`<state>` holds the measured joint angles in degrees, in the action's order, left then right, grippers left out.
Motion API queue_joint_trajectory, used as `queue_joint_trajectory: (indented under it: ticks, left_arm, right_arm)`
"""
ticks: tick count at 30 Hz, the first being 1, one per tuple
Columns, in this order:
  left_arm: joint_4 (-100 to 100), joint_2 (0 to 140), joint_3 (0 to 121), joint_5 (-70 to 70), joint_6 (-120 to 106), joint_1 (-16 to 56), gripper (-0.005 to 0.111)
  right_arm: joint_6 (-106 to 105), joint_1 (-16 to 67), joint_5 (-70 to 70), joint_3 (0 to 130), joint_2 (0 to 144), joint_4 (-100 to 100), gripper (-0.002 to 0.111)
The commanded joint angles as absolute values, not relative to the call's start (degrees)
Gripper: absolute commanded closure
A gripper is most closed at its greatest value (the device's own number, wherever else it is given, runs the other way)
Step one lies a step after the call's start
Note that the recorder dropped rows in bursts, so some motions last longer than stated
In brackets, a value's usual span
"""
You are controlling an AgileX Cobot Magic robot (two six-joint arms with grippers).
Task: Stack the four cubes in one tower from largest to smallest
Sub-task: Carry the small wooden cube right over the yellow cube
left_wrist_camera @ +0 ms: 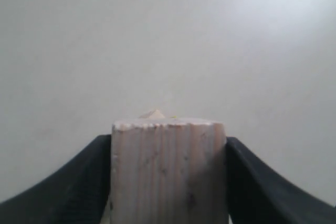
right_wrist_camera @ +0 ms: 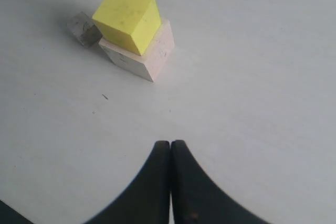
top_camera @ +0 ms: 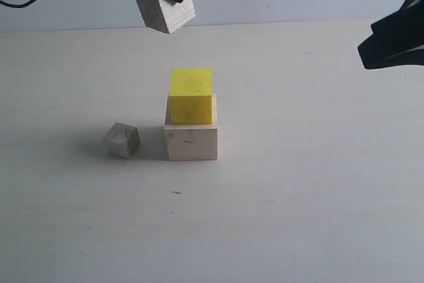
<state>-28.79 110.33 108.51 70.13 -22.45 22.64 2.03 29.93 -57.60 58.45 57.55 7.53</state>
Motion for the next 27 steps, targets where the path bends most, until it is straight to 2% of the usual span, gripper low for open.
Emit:
queue_joint_trajectory:
  ticks: [1, 5, 14, 21, 27]
  left_arm:
    - [-29.24, 107.84, 105.84, 69.96, -16.12, 23.61, 0.107]
    - [-28.67, 104.01, 99.38, 69.96, -14.41, 25.14, 0.107]
    - [-28.87, 91.05, 78.71, 42.51, -7.53, 29.09, 0.107]
    - [-28.66, 90.7, 78.58, 47.64, -12.69, 30.92, 0.107]
    - [-35.03, 90.7, 78.58, 43.76, -10.68, 30.92, 0.107]
  right_arm:
    - [1.59, 29.96, -57.09, 58.12, 57.4, 7.53, 0.108]
    - [1.71, 29.96, -57.09, 58.12, 57.4, 7.53, 0.108]
    - [1.7, 29.96, -56.59, 58.12, 57.4, 8.84, 0.108]
    - [1.59, 29.96, -55.55, 58.12, 57.4, 8.84, 0.108]
    - [1.59, 29.96, -55.77, 58.12, 57.4, 8.84, 0.108]
